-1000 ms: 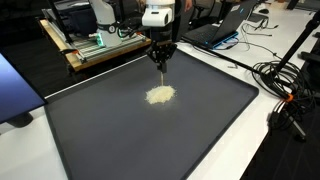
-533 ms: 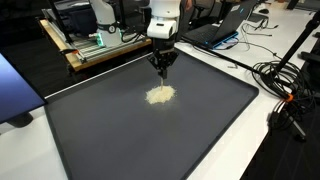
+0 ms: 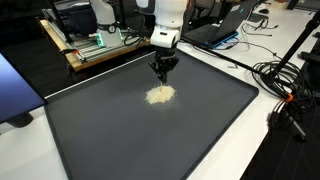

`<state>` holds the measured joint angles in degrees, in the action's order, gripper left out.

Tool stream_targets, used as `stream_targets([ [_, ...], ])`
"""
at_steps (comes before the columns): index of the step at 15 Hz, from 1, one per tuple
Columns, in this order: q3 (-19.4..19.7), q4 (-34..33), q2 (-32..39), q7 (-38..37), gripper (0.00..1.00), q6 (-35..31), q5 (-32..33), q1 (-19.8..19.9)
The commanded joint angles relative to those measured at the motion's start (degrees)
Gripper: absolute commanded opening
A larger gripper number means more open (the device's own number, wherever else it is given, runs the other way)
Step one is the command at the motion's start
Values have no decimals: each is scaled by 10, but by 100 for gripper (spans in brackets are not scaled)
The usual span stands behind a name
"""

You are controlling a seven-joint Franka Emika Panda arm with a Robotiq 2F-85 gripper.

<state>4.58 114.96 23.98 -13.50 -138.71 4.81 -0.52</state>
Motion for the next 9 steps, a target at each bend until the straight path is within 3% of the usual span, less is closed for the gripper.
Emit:
stream_targets([
  [1, 11, -33, 34, -20, 3, 25, 12, -12],
  [9, 7, -58, 57, -12, 3, 45, -3, -2],
])
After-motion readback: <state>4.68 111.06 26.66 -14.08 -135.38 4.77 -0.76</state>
